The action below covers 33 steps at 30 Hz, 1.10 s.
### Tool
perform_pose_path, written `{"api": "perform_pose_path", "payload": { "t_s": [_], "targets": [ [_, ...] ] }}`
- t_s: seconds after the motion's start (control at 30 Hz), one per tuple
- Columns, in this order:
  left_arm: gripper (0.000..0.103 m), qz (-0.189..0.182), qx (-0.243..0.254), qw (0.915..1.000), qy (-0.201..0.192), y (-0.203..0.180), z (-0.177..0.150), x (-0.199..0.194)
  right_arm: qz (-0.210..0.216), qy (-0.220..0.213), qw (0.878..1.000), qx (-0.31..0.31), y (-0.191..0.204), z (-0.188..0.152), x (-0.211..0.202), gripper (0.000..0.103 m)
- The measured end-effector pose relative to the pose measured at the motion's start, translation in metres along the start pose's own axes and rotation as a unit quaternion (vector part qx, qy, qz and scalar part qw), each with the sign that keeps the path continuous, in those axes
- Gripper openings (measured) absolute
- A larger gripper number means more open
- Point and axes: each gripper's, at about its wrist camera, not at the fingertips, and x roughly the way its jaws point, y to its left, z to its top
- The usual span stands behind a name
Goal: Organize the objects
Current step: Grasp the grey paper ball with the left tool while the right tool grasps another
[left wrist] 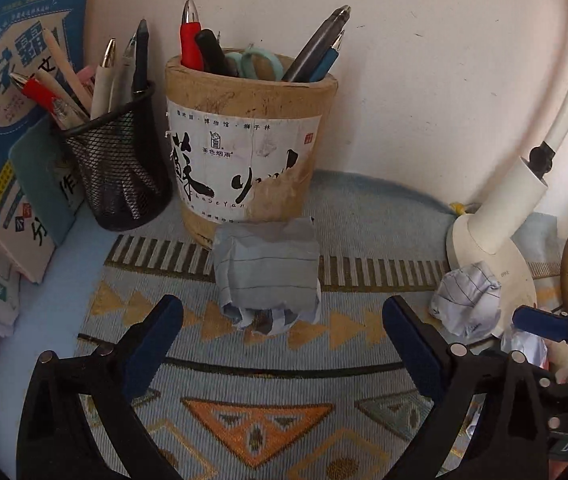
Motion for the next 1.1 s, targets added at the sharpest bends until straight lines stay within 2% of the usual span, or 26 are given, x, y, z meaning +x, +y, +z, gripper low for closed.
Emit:
{"api": "perform_pose_path", "payload": {
  "t_s": [0.07, 0.1, 0.13, 0.17, 0.2, 0.23, 0.33, 0.43, 0.53, 0.63, 0.77, 0.9, 1.0, 1.1],
  "targets": [
    [0.091, 0.006, -0.003, 1.0000, -0.001, 0.000, 0.003, 0.005, -0.001, -0.001, 1.000, 0.004, 0.000, 0.003, 0.007, 0.068],
    [0.081, 0.004, -0.007, 1.0000, -0.002, 0.001, 0.004, 0.007, -0.003, 0.000, 1.000, 0.005, 0.000, 0.004, 0.010, 0.063],
    [0.066, 0.001, -0.011, 0.9999, 0.002, 0.002, 0.004, 0.010, -0.011, 0.003, 1.000, 0.001, 0.001, 0.004, 0.013, 0.051],
    [0.057, -0.001, -0.014, 0.9999, 0.009, 0.004, 0.004, 0.013, -0.030, 0.005, 1.000, -0.009, 0.003, 0.004, 0.016, 0.044],
    [0.043, -0.006, -0.014, 0.9997, 0.018, 0.005, 0.002, 0.016, -0.047, 0.001, 0.999, -0.016, 0.005, 0.003, 0.016, 0.030],
    [0.042, -0.016, -0.015, 0.9996, 0.016, 0.005, -0.001, 0.013, -0.048, -0.004, 0.999, -0.017, 0.005, 0.004, 0.015, 0.029],
    [0.041, -0.001, -0.008, 1.0000, -0.003, 0.003, -0.008, -0.005, -0.012, -0.028, 1.000, 0.001, -0.003, -0.002, -0.008, 0.028],
    [0.041, -0.029, -0.024, 0.9992, -0.016, -0.001, -0.016, -0.038, 0.002, -0.061, 0.998, 0.005, -0.006, -0.011, -0.052, 0.028],
    [0.041, -0.045, -0.018, 0.9983, -0.031, -0.015, -0.031, -0.083, 0.014, -0.092, 0.996, -0.010, -0.001, -0.028, -0.108, 0.028],
    [0.041, -0.067, -0.017, 0.9968, -0.040, -0.036, -0.054, -0.134, 0.025, -0.114, 0.993, -0.027, 0.004, -0.059, -0.162, 0.029],
    [0.041, -0.091, -0.017, 0.9931, -0.072, -0.055, -0.098, -0.198, 0.059, -0.129, 0.990, -0.022, -0.003, -0.126, -0.212, 0.029],
    [0.041, -0.082, -0.001, 0.9919, -0.097, -0.078, -0.149, -0.223, 0.066, -0.107, 0.992, -0.015, -0.008, -0.200, -0.210, 0.029],
    [0.041, -0.056, 0.016, 0.9937, -0.096, -0.089, -0.181, -0.215, 0.064, -0.081, 0.995, -0.006, -0.010, -0.242, -0.185, 0.029],
    [0.041, -0.077, 0.012, 0.9944, -0.071, -0.090, -0.199, -0.193, 0.029, -0.079, 0.996, -0.007, -0.011, -0.265, -0.172, 0.029]
  ]
}}
